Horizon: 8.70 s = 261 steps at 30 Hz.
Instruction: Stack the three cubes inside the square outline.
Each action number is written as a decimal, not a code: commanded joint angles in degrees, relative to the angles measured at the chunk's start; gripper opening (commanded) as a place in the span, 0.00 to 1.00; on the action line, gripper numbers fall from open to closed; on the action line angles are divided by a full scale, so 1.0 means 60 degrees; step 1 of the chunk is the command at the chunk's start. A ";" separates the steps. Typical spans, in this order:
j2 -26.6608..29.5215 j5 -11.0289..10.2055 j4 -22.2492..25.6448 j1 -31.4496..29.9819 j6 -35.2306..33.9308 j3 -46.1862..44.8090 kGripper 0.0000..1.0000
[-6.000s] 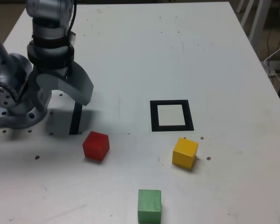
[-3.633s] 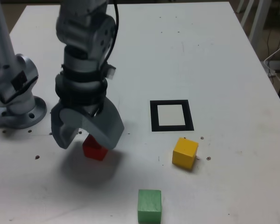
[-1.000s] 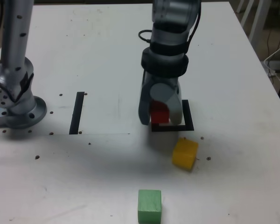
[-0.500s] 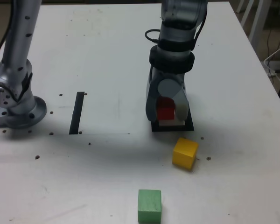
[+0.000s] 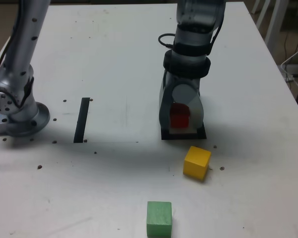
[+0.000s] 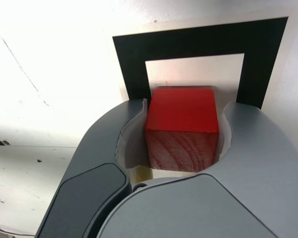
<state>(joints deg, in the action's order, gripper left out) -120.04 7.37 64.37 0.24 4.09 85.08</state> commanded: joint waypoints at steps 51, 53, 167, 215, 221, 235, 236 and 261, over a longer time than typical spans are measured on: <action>0.1455 -0.1058 0.0284 -0.2794 -0.0237 -0.0018 0.99; 0.1371 -0.1064 0.0316 -0.3027 -0.0237 0.0079 0.99; 0.1419 -0.0520 0.1349 -0.0369 0.0175 0.0814 0.32; 0.0815 -0.0261 0.0943 -0.0301 0.0490 0.0618 0.32; 0.0810 -0.0246 0.0926 -0.0319 0.0490 0.0613 0.32; 0.0802 -0.0129 0.0582 -0.0319 0.0693 0.0340 0.86; 0.0802 -0.0129 0.0576 -0.0317 0.0695 0.0323 0.87; 0.2709 -0.1203 0.0649 -0.0906 0.0172 -0.0445 0.99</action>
<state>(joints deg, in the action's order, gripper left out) -104.64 0.20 67.86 -4.05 4.93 82.37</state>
